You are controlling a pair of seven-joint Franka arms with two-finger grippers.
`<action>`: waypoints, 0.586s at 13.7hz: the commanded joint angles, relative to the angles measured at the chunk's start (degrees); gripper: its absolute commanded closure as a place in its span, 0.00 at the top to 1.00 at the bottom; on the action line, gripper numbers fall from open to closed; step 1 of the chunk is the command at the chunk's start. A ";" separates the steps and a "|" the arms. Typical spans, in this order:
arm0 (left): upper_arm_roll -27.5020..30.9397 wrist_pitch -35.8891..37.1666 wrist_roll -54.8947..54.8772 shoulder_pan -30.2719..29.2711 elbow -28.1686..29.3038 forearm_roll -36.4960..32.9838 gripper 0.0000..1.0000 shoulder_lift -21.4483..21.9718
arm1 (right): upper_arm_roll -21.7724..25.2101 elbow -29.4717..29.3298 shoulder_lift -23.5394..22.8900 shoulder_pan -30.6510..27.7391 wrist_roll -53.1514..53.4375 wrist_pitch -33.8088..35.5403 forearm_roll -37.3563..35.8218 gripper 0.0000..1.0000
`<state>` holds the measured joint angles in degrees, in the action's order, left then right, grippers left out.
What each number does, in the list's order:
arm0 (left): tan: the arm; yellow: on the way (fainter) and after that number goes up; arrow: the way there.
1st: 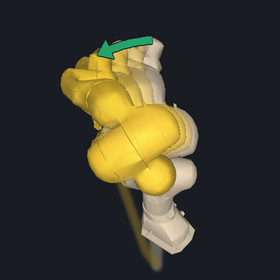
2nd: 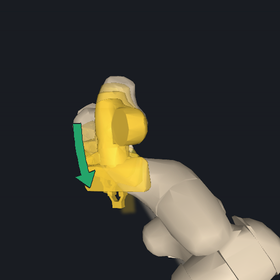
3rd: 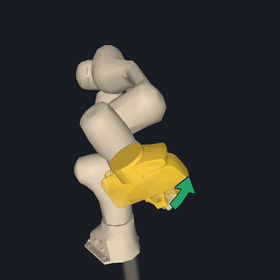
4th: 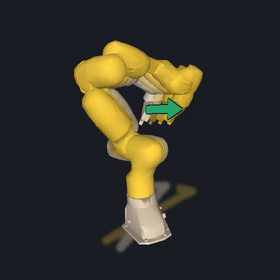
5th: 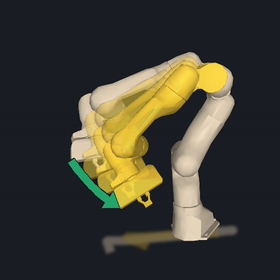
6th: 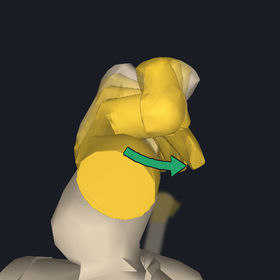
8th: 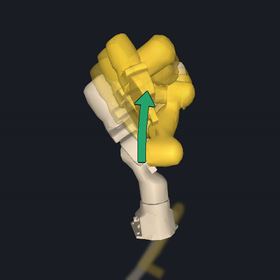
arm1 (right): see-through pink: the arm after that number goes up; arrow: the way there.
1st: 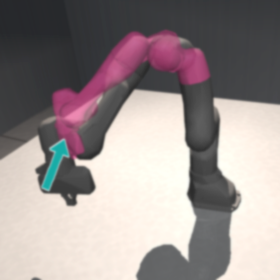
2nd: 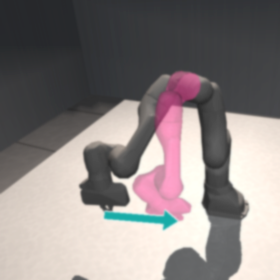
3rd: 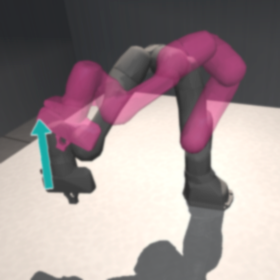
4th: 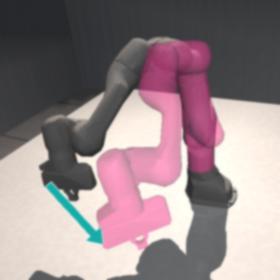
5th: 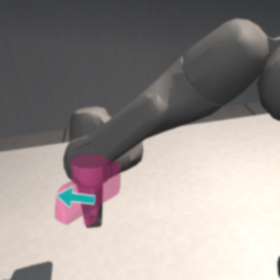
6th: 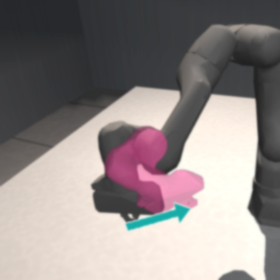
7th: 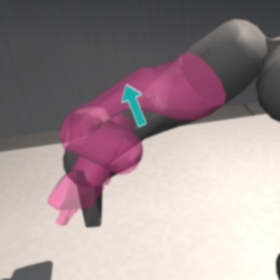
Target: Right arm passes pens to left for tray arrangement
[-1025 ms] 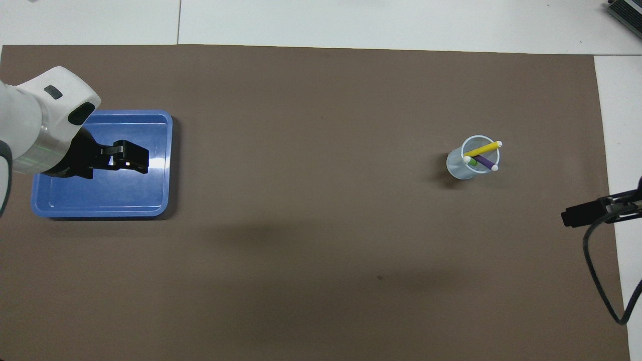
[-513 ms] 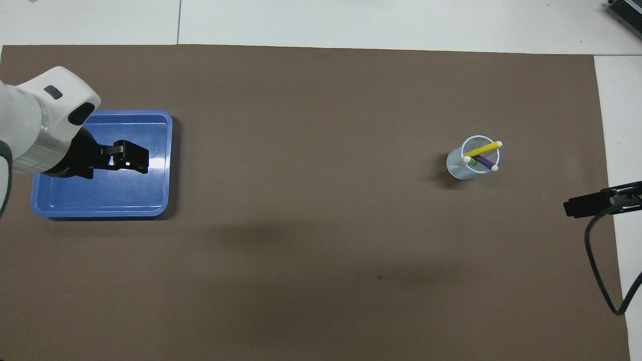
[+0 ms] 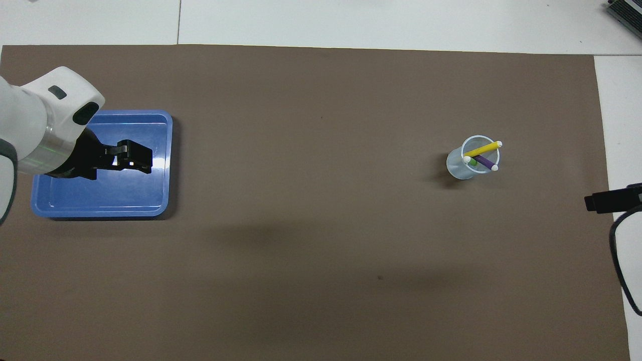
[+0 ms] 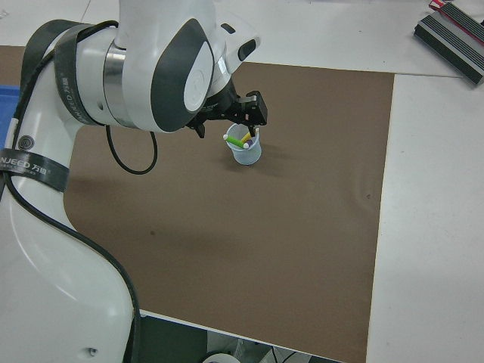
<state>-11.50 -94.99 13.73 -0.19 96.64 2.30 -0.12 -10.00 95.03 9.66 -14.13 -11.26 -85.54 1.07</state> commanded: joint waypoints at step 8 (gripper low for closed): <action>0.69 -1.34 12.08 1.07 2.06 0.95 1.00 1.70 | -0.72 13.16 -0.67 2.77 -7.38 -15.43 -0.88 1.00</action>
<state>-11.51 -94.99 21.87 0.25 96.67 2.32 -0.12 -10.45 106.02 11.31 -13.26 -17.67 -97.40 1.07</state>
